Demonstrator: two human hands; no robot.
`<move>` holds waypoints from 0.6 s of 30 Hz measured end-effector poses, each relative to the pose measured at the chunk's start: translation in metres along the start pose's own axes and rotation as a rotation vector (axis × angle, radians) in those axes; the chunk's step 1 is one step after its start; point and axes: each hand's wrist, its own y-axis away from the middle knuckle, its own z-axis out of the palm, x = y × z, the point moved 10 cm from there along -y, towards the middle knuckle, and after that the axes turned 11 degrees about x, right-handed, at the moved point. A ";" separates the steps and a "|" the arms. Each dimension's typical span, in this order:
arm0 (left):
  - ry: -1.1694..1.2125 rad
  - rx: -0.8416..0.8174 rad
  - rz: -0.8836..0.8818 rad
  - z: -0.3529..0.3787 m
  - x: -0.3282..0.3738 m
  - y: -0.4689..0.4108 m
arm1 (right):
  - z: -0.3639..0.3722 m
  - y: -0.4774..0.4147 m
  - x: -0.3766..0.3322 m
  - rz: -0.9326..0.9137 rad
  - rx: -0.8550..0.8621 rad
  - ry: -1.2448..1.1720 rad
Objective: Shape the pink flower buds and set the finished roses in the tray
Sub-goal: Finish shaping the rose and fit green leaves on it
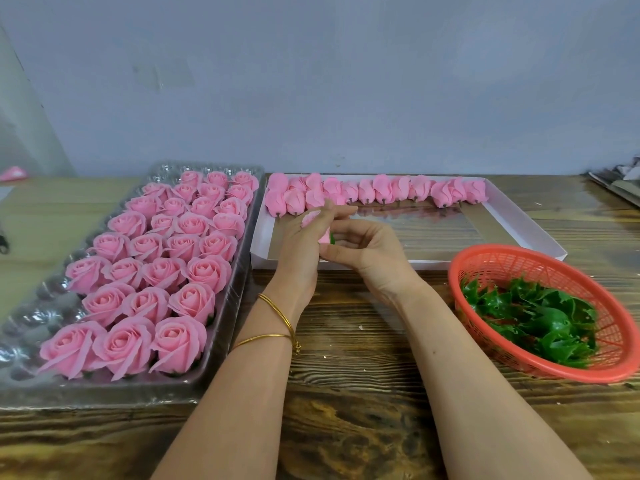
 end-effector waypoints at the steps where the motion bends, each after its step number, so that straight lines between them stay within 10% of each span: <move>1: -0.008 -0.004 0.000 0.000 0.000 0.000 | 0.000 0.000 0.000 -0.002 -0.002 -0.004; 18: 0.066 0.059 -0.013 -0.005 -0.005 -0.007 | -0.010 -0.004 -0.010 -0.112 0.132 -0.007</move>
